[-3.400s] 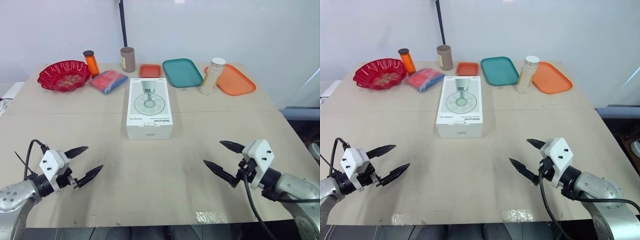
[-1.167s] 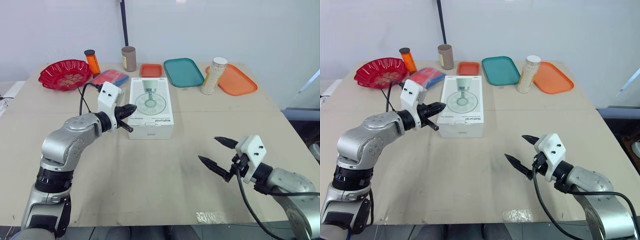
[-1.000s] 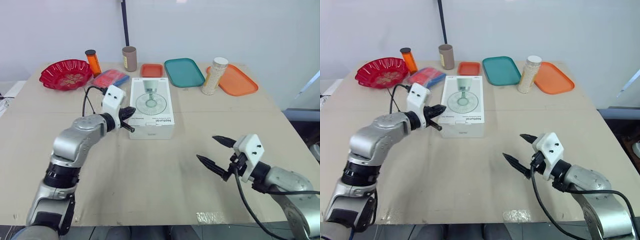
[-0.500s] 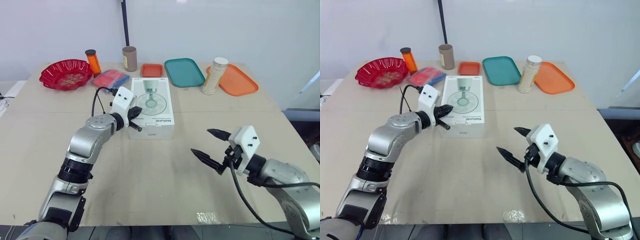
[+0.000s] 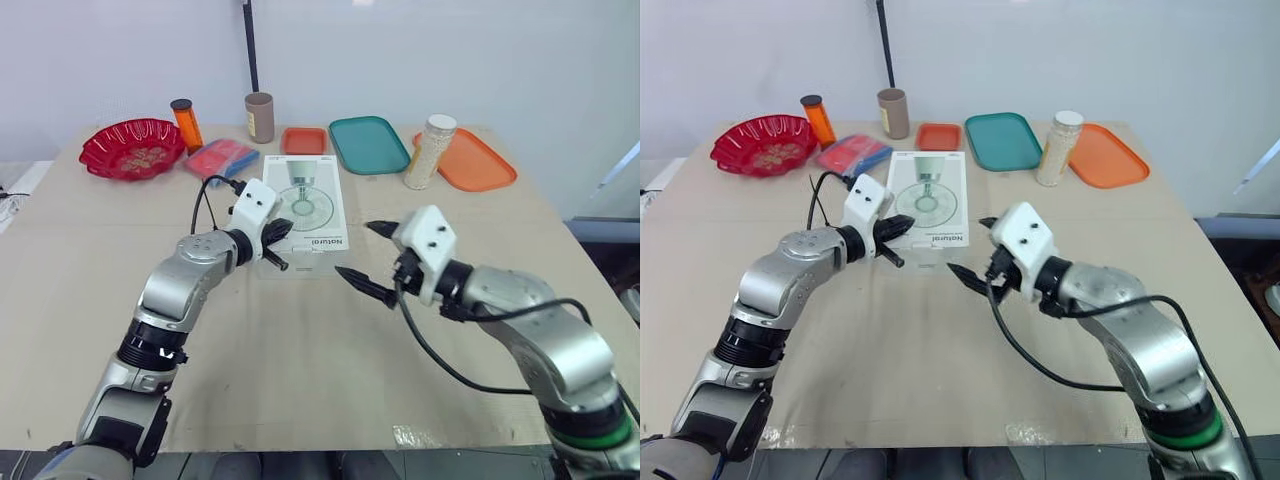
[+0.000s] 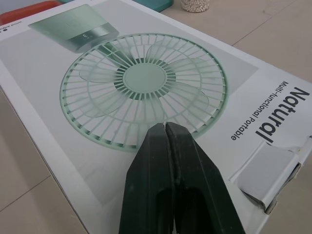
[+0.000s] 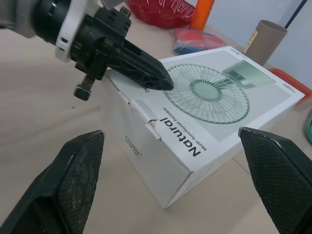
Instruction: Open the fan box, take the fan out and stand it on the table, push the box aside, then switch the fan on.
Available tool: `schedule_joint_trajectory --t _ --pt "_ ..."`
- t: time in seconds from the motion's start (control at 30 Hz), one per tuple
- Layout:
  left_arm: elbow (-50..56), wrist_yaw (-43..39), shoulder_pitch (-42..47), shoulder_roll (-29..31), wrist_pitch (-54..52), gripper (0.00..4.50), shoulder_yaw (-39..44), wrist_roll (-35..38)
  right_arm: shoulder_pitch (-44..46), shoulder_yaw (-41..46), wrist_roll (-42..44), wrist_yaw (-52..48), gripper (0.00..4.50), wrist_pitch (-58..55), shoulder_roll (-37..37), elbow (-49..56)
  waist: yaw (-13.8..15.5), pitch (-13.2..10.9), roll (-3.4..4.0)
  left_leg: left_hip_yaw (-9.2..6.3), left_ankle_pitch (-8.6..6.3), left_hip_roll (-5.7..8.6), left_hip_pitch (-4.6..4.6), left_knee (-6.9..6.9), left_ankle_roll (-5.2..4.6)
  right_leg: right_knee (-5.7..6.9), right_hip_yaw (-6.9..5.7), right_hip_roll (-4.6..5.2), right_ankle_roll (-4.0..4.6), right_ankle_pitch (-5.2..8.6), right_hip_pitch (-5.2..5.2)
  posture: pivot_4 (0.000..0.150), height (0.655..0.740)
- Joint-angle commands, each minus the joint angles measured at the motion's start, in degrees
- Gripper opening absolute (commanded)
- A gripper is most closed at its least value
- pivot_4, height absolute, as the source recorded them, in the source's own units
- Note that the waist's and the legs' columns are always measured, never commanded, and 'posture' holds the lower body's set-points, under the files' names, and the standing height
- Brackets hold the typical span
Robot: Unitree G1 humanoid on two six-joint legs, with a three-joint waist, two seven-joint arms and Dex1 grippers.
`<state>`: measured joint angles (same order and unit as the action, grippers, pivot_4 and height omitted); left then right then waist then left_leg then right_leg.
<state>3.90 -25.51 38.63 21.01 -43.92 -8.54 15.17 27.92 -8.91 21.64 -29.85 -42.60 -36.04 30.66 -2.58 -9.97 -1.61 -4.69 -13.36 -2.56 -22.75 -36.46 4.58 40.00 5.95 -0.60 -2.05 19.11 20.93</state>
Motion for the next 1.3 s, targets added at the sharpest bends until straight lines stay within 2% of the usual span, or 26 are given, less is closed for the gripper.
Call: schedule_joint_trajectory --t 0.03,0.33,0.57,1.3 --pt "0.1 -0.1 0.5 -0.1 -0.7 0.08 0.5 -0.6 3.3 -1.3 -2.7 0.4 4.50 1.6 1.7 -3.2 0.0 0.0 0.00 -0.01 0.00 0.00 -0.01 0.00 0.00 0.00 -0.01 0.00 0.00 0.00 0.00 0.150 0.7400" --pt "-0.2 0.4 0.3 -1.1 -0.7 0.08 0.6 -0.9 8.6 -6.3 -8.2 -1.2 4.50 4.8 6.8 -12.3 0.0 0.0 0.00 -0.03 0.00 -0.01 -0.05 -0.01 0.01 0.02 -0.04 0.01 0.01 -0.01 0.04 0.150 0.7400" --pt "-0.2 0.1 0.4 -1.5 -0.6 0.08 0.6 -1.6 9.2 -8.1 -11.0 -2.3 4.50 7.1 9.9 -15.5 0.0 0.0 0.00 -0.07 0.01 0.00 -0.10 -0.01 0.01 0.01 -0.09 0.04 0.01 -0.01 0.06 0.150 0.7400" --pt "0.4 -0.9 -2.1 -2.2 0.1 0.08 0.1 -1.4 12.3 -7.0 -16.4 -2.7 4.50 10.5 13.2 -23.4 0.0 0.0 0.02 -0.08 0.01 -0.01 -0.10 -0.02 0.02 0.02 -0.10 0.04 0.02 -0.01 0.07 0.150 0.7400"
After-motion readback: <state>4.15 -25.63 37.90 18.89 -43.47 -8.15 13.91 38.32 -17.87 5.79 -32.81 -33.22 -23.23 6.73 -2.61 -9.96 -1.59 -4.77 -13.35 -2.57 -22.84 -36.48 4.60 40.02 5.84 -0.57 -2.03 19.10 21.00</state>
